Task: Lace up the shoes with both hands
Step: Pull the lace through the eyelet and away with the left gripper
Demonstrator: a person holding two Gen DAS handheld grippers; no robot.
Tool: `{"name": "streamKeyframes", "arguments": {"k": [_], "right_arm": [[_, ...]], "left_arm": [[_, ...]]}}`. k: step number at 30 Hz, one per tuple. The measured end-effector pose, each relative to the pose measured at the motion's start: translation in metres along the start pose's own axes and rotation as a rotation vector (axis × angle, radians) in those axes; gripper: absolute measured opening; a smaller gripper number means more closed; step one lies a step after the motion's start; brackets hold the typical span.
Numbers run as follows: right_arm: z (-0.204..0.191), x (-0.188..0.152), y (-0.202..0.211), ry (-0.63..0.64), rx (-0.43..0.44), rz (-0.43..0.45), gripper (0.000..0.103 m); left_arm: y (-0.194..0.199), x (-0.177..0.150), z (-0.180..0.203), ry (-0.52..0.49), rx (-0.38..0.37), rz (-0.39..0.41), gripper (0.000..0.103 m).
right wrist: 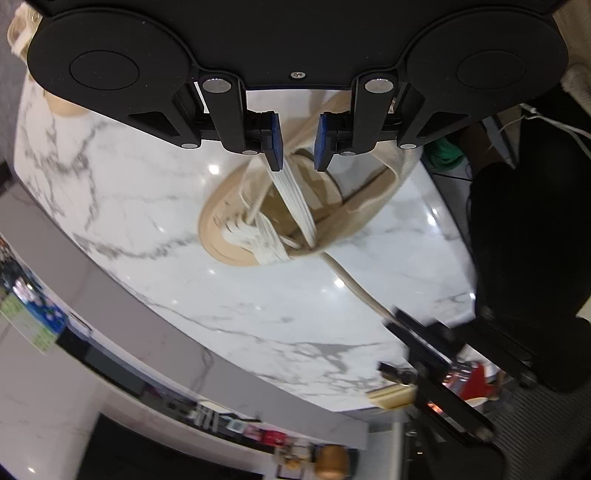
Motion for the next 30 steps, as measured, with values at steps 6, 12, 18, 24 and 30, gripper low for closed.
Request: {"name": "streamKeyframes", "arguments": {"k": [6,12,18,24,30], "right_arm": [[-0.005,-0.003,-0.001,0.001,-0.031,-0.001,0.016],[-0.013,-0.001,0.002,0.027,-0.033,0.005,0.016],[-0.018,0.004,0.003,0.046,-0.028,0.011,0.016],[-0.022,0.007,0.003,0.059,-0.011,0.02,0.016],[-0.02,0.008,0.002,0.057,-0.009,0.021,0.016]], "left_arm": [[0.024,-0.007,-0.004,0.009,0.05,-0.024,0.002],[0.04,-0.013,-0.006,0.016,0.082,-0.037,0.002],[0.053,-0.015,-0.017,0.036,0.14,-0.051,0.002],[0.049,-0.018,-0.024,0.049,0.162,-0.077,0.002],[0.033,-0.022,-0.014,0.05,0.086,-0.1,0.002]]}}
Point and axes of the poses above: each gripper's, at about its wrist camera, not at the fingertips, and y roughly against the way its jaws point, z to its right, x to its top, the point moved 2 cm from there along -y, roughly the way its jaws point, and after that the axes turned 10 degrees about x, right-handed, at the moved point
